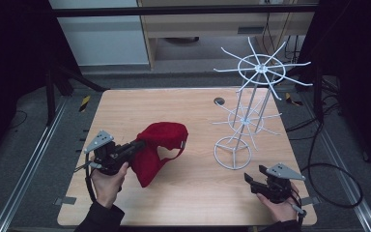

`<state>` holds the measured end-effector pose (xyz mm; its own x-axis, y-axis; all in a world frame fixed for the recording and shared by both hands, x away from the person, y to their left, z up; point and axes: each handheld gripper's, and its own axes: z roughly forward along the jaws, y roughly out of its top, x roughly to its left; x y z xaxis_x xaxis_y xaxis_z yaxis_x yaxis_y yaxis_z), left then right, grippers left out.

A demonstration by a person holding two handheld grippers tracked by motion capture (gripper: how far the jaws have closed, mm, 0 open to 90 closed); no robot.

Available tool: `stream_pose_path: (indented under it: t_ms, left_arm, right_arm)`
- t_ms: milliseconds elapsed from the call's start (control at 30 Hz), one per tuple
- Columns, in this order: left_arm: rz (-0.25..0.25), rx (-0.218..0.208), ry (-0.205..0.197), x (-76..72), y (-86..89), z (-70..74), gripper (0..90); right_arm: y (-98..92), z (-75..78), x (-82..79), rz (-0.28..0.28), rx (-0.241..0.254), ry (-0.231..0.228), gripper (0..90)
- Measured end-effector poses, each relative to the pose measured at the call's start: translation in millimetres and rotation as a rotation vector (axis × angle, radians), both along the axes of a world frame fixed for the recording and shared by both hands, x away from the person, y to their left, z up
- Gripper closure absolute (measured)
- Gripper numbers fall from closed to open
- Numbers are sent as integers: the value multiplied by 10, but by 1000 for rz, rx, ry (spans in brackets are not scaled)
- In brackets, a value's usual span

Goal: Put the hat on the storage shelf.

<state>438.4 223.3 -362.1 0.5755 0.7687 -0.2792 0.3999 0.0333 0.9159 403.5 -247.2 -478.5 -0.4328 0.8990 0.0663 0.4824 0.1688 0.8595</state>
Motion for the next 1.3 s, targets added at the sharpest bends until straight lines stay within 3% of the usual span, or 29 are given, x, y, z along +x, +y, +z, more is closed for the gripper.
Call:
stream_pose_path:
  t_ms: [100,267,467,833,933,1300]
  left_arm:
    - [1,-12,-22,-11,-8,80,842]
    - [5,-72,-86,-11,-55,291,844]
    - [7,-109,-151,53,-244,638,845]
    - [0,-173,-204,122,-472,1043,844]
    - [10,-182,-223,153,-524,1221,844]
    - [39,-241,-278,178,-552,1630,844]
  right_arm:
    - [-7,-8,15,-5,-8,-3,340]
    - [-15,-25,33,-9,-25,-2,338]
    - [-17,-25,43,-7,-24,-2,337]
    - [-16,-34,56,-9,-26,0,335]
    - [-14,-41,61,-5,-31,2,335]
    - [-12,-51,71,-1,-29,4,335]
